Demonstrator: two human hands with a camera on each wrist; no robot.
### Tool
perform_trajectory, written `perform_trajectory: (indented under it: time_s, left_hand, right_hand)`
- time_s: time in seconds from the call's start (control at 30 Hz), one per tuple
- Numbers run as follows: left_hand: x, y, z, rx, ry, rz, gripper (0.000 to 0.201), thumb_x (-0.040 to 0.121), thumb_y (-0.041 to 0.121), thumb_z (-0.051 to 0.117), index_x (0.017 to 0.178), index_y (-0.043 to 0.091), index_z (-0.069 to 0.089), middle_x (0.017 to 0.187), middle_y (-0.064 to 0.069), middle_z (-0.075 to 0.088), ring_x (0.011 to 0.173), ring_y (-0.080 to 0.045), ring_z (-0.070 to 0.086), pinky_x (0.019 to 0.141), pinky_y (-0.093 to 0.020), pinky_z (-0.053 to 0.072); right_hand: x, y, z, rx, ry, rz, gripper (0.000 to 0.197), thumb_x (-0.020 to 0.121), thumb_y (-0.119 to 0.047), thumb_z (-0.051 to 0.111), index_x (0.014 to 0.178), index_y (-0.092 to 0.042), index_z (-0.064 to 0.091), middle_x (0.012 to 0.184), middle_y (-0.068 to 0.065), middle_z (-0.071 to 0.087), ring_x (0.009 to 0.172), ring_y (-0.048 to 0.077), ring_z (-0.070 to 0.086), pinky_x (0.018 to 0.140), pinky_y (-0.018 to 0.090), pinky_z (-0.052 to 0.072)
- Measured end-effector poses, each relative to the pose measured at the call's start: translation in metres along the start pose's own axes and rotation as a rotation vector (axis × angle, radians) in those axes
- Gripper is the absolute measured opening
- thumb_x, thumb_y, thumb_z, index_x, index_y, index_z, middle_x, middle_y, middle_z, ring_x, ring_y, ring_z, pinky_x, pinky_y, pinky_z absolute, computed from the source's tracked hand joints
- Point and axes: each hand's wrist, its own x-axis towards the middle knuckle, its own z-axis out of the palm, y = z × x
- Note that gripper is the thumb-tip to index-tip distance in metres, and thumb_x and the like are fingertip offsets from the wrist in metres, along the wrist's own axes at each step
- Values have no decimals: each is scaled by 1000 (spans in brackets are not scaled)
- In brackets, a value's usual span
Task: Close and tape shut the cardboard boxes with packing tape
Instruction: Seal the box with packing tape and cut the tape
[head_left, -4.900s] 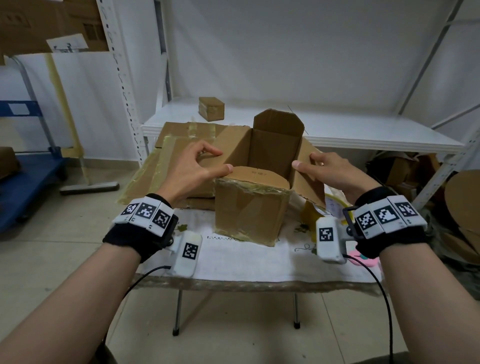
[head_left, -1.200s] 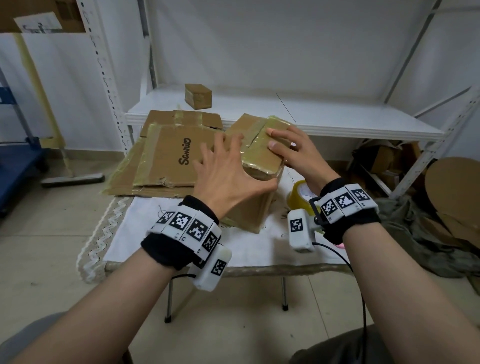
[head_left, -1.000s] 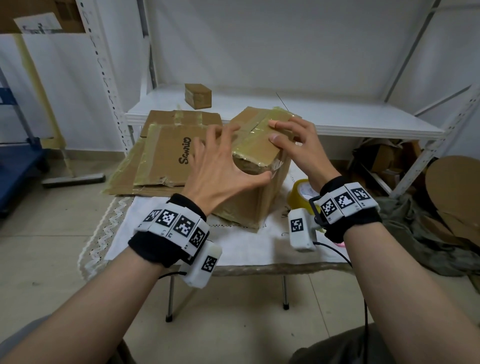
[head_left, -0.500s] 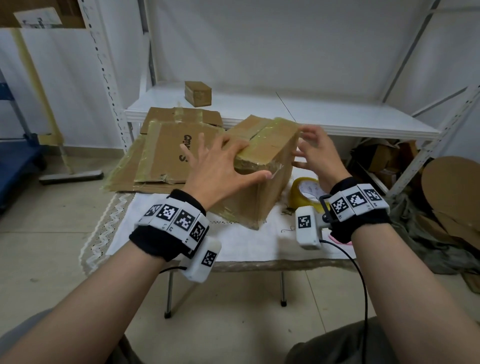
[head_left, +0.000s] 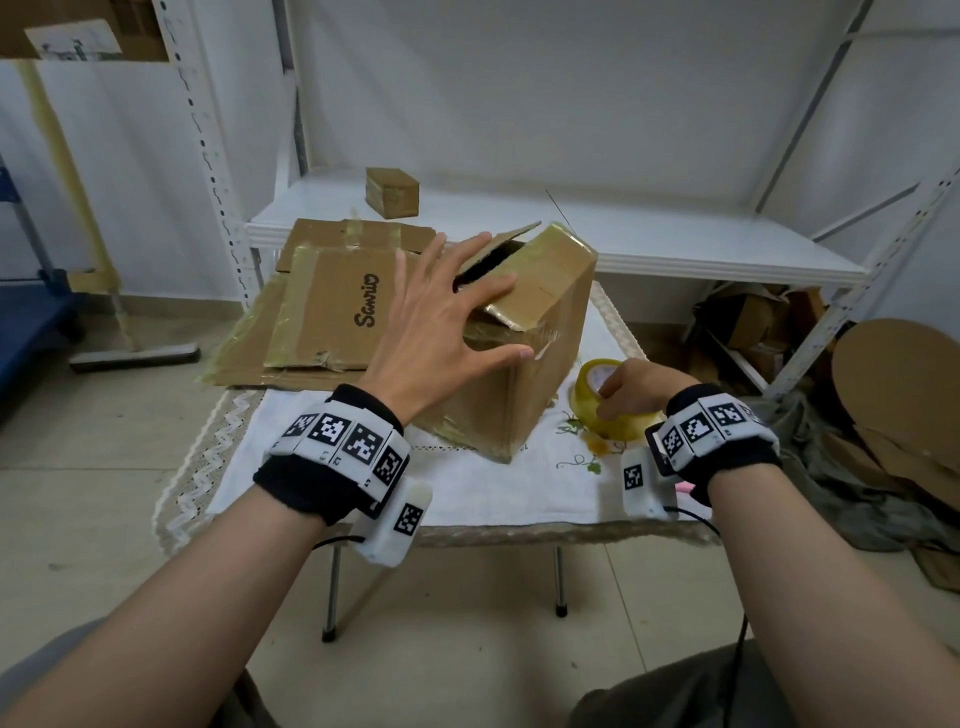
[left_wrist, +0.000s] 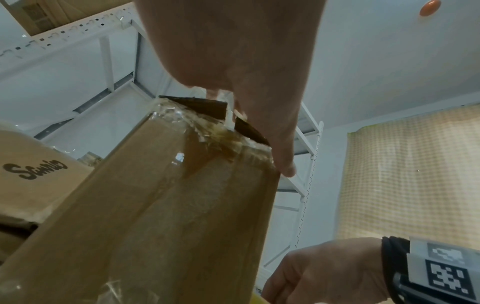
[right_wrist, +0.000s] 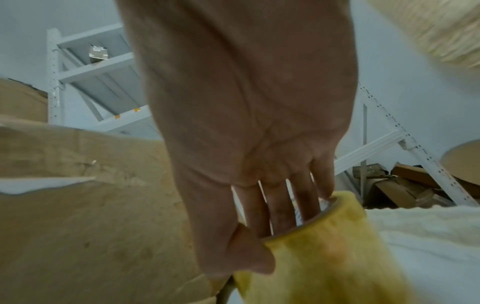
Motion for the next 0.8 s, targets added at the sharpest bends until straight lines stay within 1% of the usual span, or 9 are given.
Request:
perform_trajectory:
  time_s: [0.1,0.2,0.37,0.47,0.57,0.63,0.7,0.73,0.8]
  left_hand:
    - [0,1,0,-14,22,40,80,70,79,56,136,34,57,158,5,32,152,-25,12,119,-63,-1]
    - [0,2,-2,-23,35,74,79,71,79,56,136,34,58,157,3,35,152,-25,14,119,-64,1]
    - [2,4,-2,-43,42,93,74,71,76,59,133,35,59,158,3,33,152,-23,15,121,-61,-1]
    - [2,6,-1,-58,43,93,75,72,73,63,135,33,58,159,4,32,152,-22,15,121,-61,1]
    - [2,8,0,-71,42,92,77,71,72,63,136,32,57,159,4,31,152,-21,14,121,-59,0]
    - [2,10,1,-79,41,91,78,71,71,64,137,31,56,159,4,31,152,-20,15,122,-58,-1]
    - [1,11,2,-90,44,88,79,71,72,64,138,30,55,159,4,32,152,-19,15,122,-57,-1]
    - [1,12,2,-95,45,86,80,71,72,63,139,30,55,159,4,32,152,-19,16,122,-56,-2]
    - [1,13,3,-109,47,82,81,71,72,62,140,29,54,158,4,33,151,-18,17,123,-55,-2]
  right_hand:
    - [0,-1,1,-33,13,8,37,85,-18,73,121,-8,71,121,9,67,106,25,61,81,30,48]
    - [0,-2,-2,16,47,28,39,85,-16,76,122,-8,72,125,11,67,105,24,60,88,31,50]
    - [-2,1,-14,413,257,63,31,94,-8,65,124,-6,70,131,15,64,121,29,59,97,32,47]
    - [-7,3,-21,640,355,55,29,94,-8,65,122,-1,70,125,16,66,107,25,59,87,29,44]
    - [-14,-1,-27,791,516,9,27,94,-5,59,118,1,71,114,19,68,97,21,56,82,29,43]
    - [-19,-5,-32,878,613,-34,27,93,-4,59,117,-4,71,108,12,70,101,22,61,90,32,49]
    - [-25,-10,-37,938,683,-68,29,92,-7,63,120,-7,71,95,0,68,106,21,62,102,38,49]
    - [-27,-12,-40,969,710,-78,30,91,-10,65,120,-8,71,92,-3,67,107,20,62,104,39,48]
    - [-31,-15,-45,1044,748,-102,29,87,-14,69,115,-10,73,105,1,72,111,21,63,105,40,48]
